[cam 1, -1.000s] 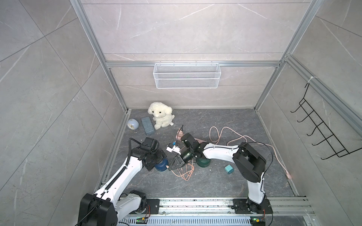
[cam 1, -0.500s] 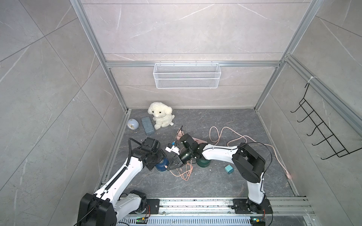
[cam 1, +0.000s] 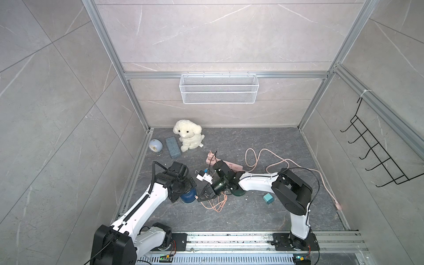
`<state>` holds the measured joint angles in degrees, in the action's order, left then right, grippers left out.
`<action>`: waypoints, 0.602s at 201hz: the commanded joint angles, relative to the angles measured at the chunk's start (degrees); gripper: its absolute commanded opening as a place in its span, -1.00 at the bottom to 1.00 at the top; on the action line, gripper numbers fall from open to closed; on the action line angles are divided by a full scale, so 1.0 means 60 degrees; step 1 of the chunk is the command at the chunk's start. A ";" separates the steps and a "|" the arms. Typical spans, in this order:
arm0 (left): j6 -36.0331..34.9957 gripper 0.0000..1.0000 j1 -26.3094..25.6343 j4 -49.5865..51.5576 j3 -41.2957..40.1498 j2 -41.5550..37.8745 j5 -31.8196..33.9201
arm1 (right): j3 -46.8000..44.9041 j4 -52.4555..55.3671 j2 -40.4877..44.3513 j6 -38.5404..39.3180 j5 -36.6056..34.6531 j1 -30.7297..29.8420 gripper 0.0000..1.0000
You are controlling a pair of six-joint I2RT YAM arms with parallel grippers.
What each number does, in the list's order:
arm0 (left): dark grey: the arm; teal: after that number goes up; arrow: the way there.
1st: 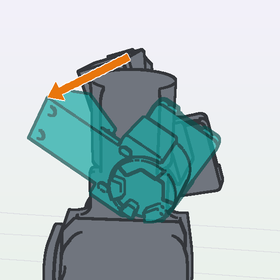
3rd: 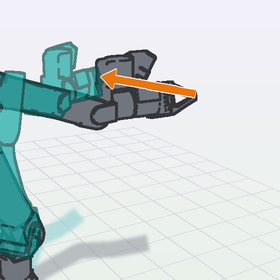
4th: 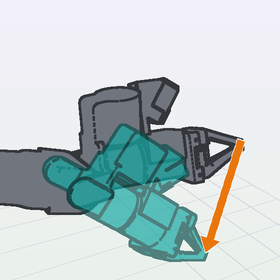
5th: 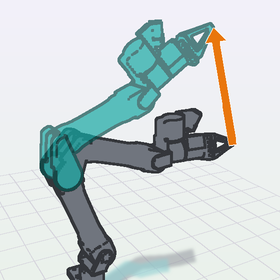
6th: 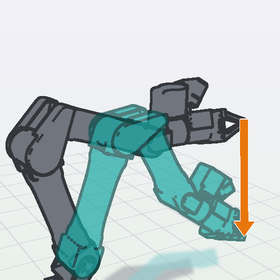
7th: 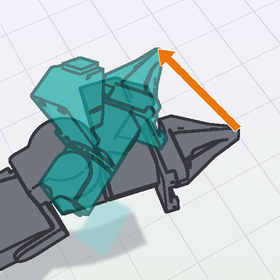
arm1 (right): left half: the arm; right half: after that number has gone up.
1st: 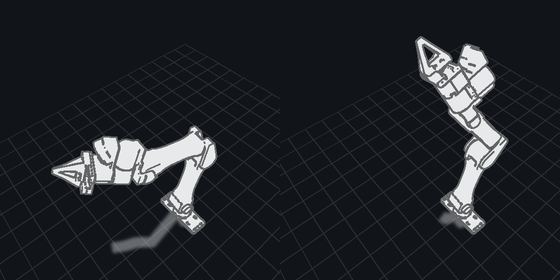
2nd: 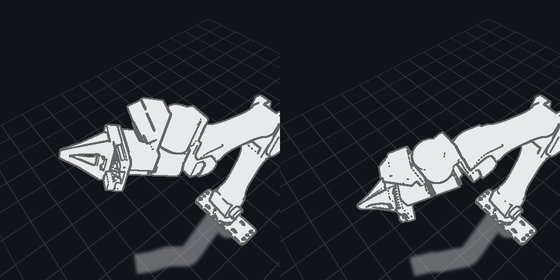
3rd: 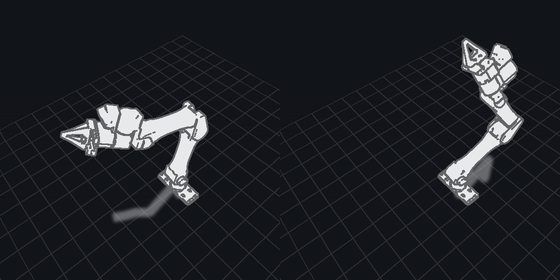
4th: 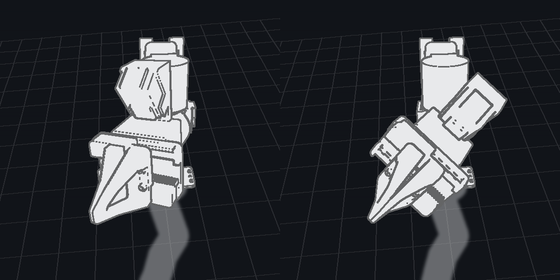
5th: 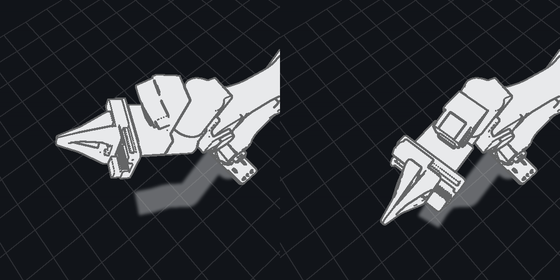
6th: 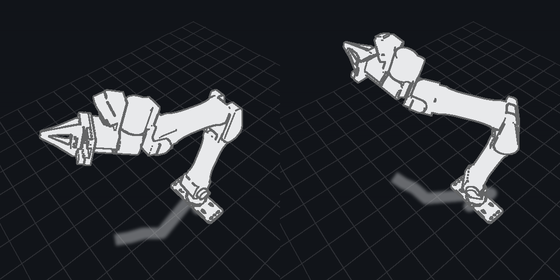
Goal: Charge the cordless meat grinders
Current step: Adjust the cordless meat grinder at the center of the board.
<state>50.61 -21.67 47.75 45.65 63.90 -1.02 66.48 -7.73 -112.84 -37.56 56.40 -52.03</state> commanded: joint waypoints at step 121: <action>-0.5067 0.99 0.0038 0.2859 0.2860 0.2695 -0.1604 | -0.1582 -0.0640 0.1563 -0.0206 -0.0858 0.0289 -0.99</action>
<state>26.02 -21.61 59.33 59.81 76.44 -7.70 58.61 -8.88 -106.13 -37.78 52.40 -50.78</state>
